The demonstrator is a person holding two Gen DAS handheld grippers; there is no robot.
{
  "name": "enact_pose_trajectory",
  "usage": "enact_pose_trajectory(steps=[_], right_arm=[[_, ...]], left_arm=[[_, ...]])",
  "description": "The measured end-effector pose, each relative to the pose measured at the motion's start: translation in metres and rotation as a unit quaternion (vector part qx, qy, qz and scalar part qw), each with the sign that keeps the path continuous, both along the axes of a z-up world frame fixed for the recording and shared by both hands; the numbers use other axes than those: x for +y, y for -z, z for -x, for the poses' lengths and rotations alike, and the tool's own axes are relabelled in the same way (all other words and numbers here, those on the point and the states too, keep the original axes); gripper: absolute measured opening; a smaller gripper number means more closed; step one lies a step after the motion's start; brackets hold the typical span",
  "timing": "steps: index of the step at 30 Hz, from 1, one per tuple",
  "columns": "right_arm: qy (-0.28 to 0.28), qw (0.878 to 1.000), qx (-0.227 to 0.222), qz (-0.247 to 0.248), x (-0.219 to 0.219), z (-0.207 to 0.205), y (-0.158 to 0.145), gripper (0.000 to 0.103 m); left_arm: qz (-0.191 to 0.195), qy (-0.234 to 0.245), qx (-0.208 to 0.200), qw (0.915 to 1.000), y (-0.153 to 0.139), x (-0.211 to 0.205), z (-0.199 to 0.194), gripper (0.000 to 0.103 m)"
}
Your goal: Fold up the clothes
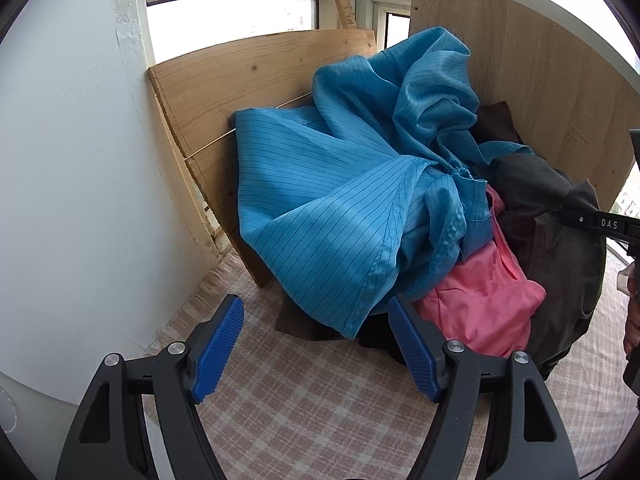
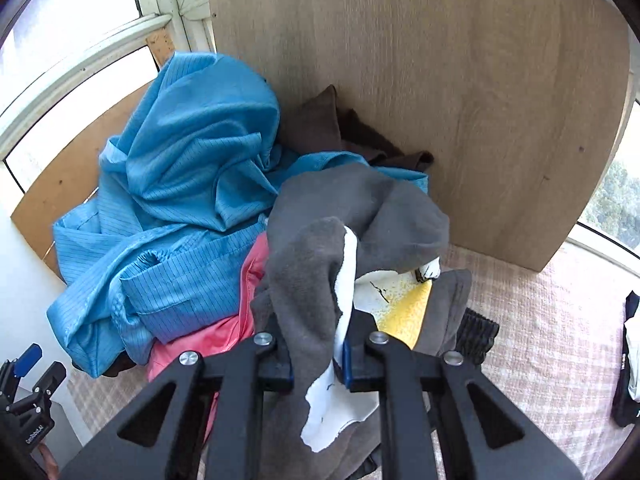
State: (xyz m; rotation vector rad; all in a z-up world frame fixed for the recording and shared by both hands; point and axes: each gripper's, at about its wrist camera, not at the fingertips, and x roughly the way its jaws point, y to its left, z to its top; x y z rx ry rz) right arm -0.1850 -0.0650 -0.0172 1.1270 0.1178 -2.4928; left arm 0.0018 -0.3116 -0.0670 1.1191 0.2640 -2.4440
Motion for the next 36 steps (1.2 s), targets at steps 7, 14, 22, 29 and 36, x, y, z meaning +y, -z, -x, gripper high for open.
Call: enact_pose_trajectory(steps=[7, 14, 22, 29, 36], right_arm=[[-0.007, 0.987, 0.147, 0.067, 0.026, -0.033, -0.175, 0.013], [-0.017, 0.975, 0.220, 0.025, 0.029, -0.069, -0.276, 0.013], [-0.009, 0.991, 0.133, 0.028, 0.143, -0.147, -0.249, 0.013], [0.101, 0.988, -0.038, -0.108, 0.267, -0.169, -0.089, 0.038], [0.178, 0.957, -0.223, -0.052, 0.407, -0.210, 0.075, 0.038]], left_arm=[[0.014, 0.019, 0.017, 0.9996, -0.018, 0.010, -0.005, 0.073], [0.016, 0.035, 0.039, 0.9985, -0.037, 0.021, -0.017, 0.074], [0.042, 0.076, 0.053, 0.9948, -0.056, 0.042, -0.027, 0.074], [0.069, 0.135, 0.039, 0.9876, -0.059, 0.092, -0.023, 0.074], [0.066, 0.266, -0.003, 0.9617, -0.035, 0.207, -0.005, 0.075]])
